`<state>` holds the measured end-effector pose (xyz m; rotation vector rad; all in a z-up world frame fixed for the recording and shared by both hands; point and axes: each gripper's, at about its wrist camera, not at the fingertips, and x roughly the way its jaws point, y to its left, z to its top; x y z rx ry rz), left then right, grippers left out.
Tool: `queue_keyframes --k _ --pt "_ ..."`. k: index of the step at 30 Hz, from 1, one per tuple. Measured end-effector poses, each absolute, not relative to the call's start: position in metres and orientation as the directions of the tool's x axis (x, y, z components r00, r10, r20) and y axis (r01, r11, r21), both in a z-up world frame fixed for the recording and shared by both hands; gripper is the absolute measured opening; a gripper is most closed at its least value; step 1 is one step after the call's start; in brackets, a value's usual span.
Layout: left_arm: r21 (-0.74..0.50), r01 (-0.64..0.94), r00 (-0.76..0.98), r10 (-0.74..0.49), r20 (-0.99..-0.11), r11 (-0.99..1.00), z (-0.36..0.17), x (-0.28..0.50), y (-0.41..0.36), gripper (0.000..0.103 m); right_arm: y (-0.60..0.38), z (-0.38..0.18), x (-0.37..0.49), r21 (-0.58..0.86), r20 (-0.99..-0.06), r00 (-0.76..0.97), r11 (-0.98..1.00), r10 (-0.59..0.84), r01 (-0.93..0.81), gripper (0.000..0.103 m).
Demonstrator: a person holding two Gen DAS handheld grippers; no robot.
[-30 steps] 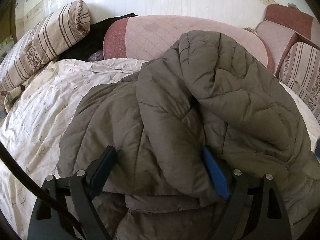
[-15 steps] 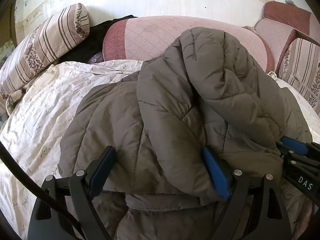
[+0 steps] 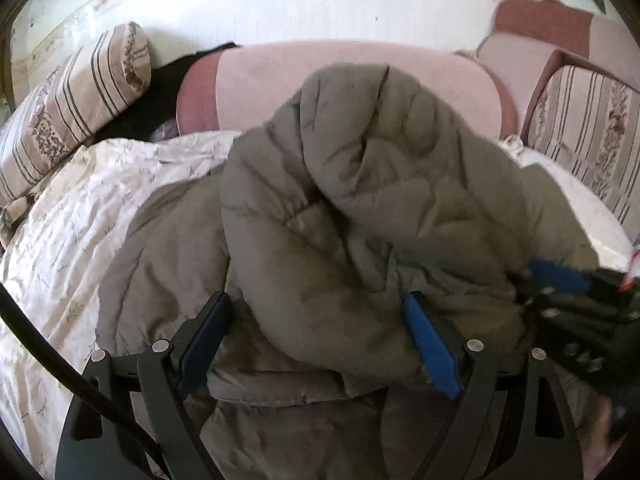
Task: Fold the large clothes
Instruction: 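Release the folded hem and smooth the jacket with both grippers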
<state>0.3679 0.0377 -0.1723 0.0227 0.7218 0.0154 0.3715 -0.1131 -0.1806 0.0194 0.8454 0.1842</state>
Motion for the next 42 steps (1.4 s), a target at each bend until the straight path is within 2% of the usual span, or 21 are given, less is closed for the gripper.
queue_keyframes --k 7,16,24,27,33,42 --pt "0.035 -0.004 0.751 0.026 -0.660 0.999 -0.174 0.369 0.042 0.087 -0.127 -0.153 0.361 0.188 -0.687 0.684 0.969 0.245 -0.158 0.046" --pt "0.045 -0.002 0.751 0.031 -0.659 0.999 -0.177 0.368 0.038 0.088 -0.124 -0.176 0.369 0.183 -0.751 0.618 0.972 0.234 -0.146 0.046" --pt "0.042 -0.004 0.756 0.031 -0.654 0.999 -0.177 0.366 0.038 0.088 -0.132 -0.157 0.361 0.215 -0.708 0.655 0.964 0.266 -0.159 0.046" --pt "0.046 -0.005 0.756 0.034 -0.653 0.999 -0.177 0.365 0.037 0.088 -0.136 -0.147 0.355 0.171 -0.670 0.711 0.976 0.215 -0.133 0.046" --pt "0.050 -0.004 0.756 0.035 -0.654 0.999 -0.178 0.365 0.036 0.088 -0.143 -0.173 0.374 0.196 -0.742 0.633 0.975 0.218 -0.107 0.046" --pt "0.050 -0.006 0.761 0.037 -0.648 0.999 -0.176 0.364 0.038 0.088 -0.141 -0.158 0.364 0.167 -0.707 0.679 0.980 0.197 -0.111 0.047"
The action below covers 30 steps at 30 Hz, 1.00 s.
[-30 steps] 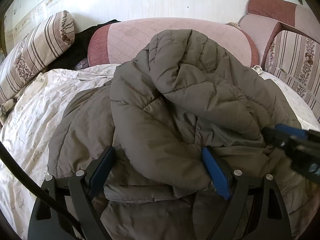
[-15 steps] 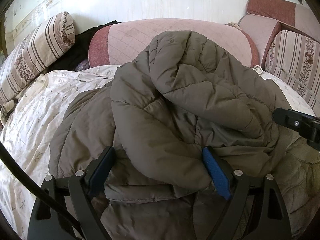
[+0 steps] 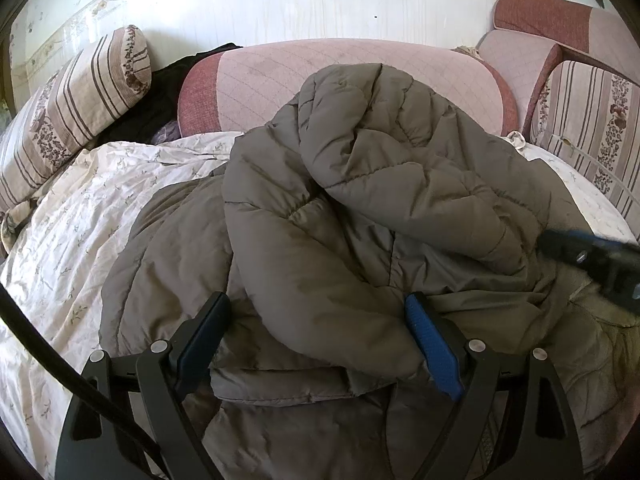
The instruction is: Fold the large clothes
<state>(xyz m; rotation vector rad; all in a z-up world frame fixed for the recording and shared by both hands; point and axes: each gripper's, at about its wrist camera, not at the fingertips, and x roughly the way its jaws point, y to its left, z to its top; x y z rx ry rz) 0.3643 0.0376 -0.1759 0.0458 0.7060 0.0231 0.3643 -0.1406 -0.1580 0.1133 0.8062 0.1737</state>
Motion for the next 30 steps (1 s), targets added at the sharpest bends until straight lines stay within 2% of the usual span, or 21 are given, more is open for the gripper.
queue_keyframes --k 4,10,15,23,30 --pt "0.052 -0.006 0.761 0.039 -0.647 0.999 -0.176 0.364 0.037 0.088 -0.135 -0.145 0.355 0.169 -0.674 0.701 0.973 0.232 -0.159 0.047" --pt "0.056 -0.005 0.761 0.041 -0.648 0.998 -0.177 0.364 0.037 0.088 -0.129 -0.166 0.364 0.146 -0.734 0.644 0.976 0.216 -0.160 0.047" --pt "0.055 -0.007 0.764 0.041 -0.644 0.998 -0.176 0.364 0.037 0.088 -0.130 -0.172 0.368 0.164 -0.743 0.629 0.974 0.228 -0.159 0.049" --pt "0.044 -0.030 0.784 0.051 -0.619 0.999 -0.157 0.349 0.043 0.088 -0.145 -0.142 0.348 0.198 -0.689 0.683 0.970 0.242 -0.144 0.049" --pt "0.047 -0.063 0.801 0.079 -0.593 0.997 -0.141 0.320 0.047 0.088 -0.158 -0.133 0.318 0.196 -0.685 0.689 0.971 0.235 -0.136 0.049"
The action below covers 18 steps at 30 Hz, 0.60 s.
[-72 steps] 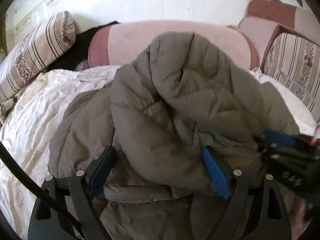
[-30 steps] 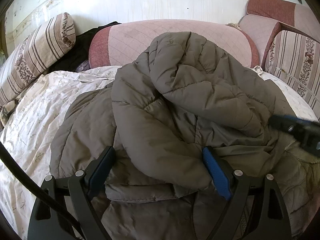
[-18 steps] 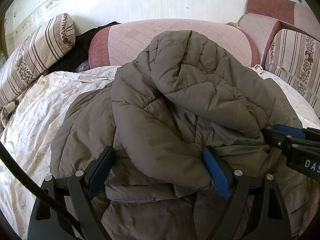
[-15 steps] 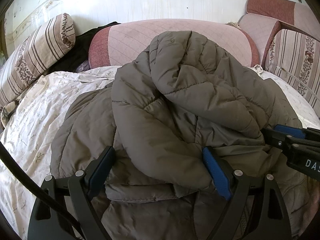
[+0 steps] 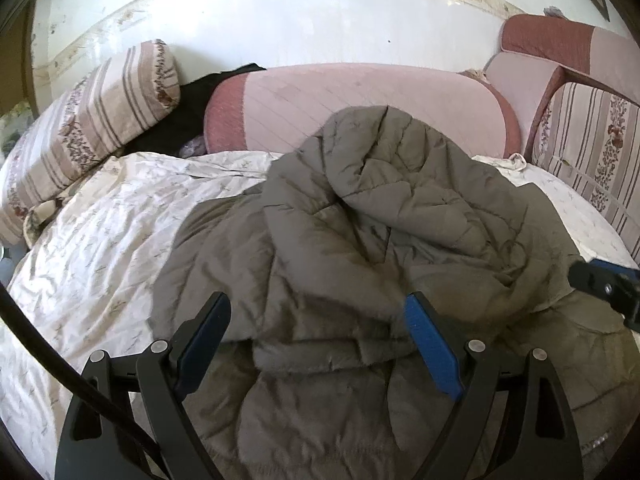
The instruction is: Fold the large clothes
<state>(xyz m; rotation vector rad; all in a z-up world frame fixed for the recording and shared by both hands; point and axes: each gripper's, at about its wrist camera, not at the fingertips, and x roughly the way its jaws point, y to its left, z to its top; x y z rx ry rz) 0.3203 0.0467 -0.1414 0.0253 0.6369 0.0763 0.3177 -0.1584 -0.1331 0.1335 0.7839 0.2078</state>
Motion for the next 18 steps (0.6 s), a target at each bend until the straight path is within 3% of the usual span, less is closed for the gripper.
queue_keyframes --k 9,18 --pt "0.082 -0.089 0.810 0.120 -0.575 0.993 -0.139 0.220 0.046 0.088 -0.170 -0.122 0.224 0.157 -0.668 0.714 0.978 0.210 -0.140 0.056" --pt "0.097 -0.140 0.741 0.169 -0.649 0.985 -0.180 0.119 0.042 0.088 -0.181 -0.153 0.125 0.131 -0.711 0.673 0.979 0.204 -0.159 0.056"
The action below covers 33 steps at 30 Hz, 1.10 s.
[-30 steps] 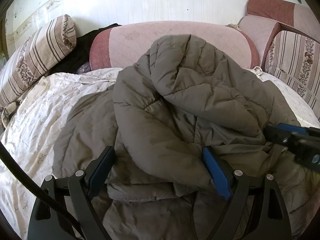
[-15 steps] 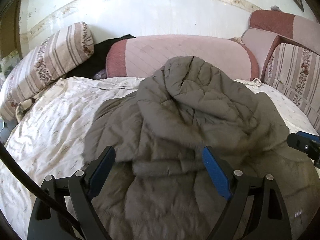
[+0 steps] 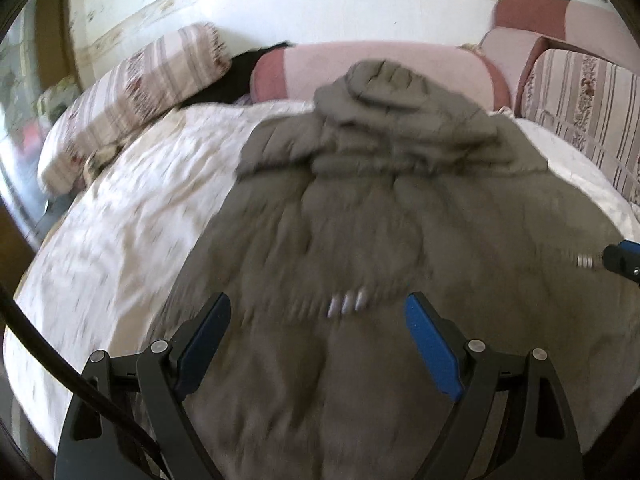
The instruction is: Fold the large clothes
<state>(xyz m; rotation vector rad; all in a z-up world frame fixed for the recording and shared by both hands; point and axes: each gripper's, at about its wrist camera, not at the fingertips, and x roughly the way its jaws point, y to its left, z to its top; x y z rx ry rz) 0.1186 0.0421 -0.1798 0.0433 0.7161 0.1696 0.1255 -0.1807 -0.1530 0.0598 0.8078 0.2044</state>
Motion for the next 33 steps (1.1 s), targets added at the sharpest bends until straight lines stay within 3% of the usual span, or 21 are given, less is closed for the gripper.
queue_keyframes --k 6,11,33 --pt "0.076 -0.206 0.698 0.201 -0.688 0.976 -0.201 0.082 0.059 0.088 -0.184 -0.172 0.089 0.114 -0.738 0.645 0.979 0.199 -0.172 0.056" --pt "0.136 -0.193 0.671 0.232 -0.705 0.972 -0.219 0.091 0.056 0.091 -0.174 -0.204 0.087 0.016 -0.794 0.597 0.984 0.119 -0.175 0.060" --pt "0.176 -0.203 0.686 0.268 -0.677 0.963 -0.226 0.095 0.053 0.098 -0.167 -0.209 0.080 -0.081 -0.771 0.636 0.982 0.048 -0.173 0.071"
